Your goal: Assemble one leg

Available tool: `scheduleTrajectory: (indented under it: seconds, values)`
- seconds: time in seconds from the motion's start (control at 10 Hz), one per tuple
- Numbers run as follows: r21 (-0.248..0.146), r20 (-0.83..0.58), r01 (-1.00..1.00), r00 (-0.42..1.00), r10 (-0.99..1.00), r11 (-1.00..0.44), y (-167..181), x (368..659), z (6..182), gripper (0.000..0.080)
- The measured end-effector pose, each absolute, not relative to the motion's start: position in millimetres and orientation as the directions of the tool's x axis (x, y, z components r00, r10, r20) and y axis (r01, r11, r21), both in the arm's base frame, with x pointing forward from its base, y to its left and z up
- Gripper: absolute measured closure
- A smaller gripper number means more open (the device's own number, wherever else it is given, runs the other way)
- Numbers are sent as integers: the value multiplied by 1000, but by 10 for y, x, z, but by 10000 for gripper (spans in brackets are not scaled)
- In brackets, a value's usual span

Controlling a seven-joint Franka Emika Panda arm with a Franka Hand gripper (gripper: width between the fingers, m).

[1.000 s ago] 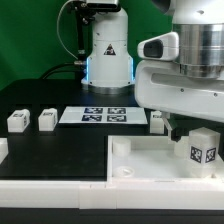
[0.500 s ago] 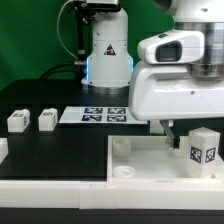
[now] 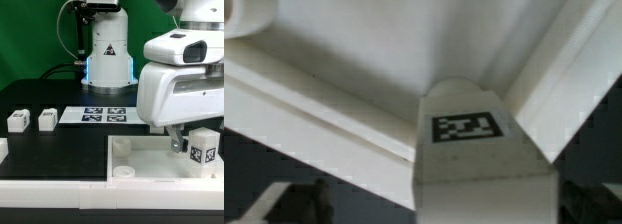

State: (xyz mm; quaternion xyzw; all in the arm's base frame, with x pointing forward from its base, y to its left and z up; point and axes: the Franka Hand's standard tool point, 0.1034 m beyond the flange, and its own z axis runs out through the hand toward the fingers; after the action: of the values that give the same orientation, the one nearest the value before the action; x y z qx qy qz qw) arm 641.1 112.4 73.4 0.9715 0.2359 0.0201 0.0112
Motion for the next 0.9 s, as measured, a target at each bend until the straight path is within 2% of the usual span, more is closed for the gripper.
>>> scheduleTrajectory:
  seconds: [0.2, 0.3, 0.4, 0.6, 0.9]
  values:
    - [31, 33, 458, 888, 459, -889, 1122, 6409, 728, 402]
    - [31, 32, 458, 888, 459, -888, 1122, 6406, 724, 402]
    - [29, 32, 444, 895, 445, -896, 1120, 6403, 719, 506]
    - [27, 34, 392, 919, 392, -920, 1120, 6402, 716, 506]
    - [6, 45, 10, 999, 10, -1000, 1160, 6397, 712, 506]
